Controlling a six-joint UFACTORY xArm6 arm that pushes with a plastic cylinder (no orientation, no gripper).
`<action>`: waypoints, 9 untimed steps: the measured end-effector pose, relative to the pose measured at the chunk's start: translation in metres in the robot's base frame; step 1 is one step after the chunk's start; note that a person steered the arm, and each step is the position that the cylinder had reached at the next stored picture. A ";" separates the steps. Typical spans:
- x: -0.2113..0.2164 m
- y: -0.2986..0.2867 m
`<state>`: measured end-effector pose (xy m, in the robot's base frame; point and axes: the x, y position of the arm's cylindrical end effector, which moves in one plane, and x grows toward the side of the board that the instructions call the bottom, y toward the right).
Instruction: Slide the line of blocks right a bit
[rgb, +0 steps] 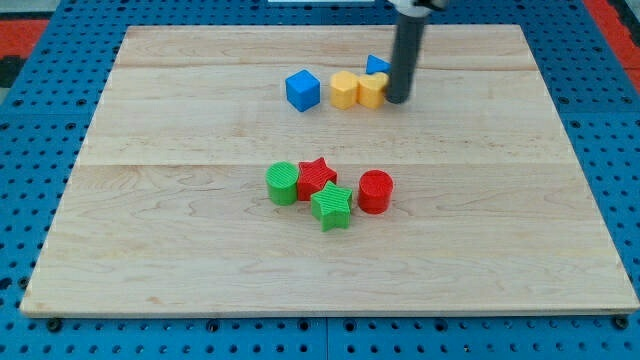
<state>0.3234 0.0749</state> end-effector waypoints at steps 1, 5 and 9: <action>0.020 0.018; -0.048 -0.023; -0.078 -0.109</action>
<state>0.2453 -0.0340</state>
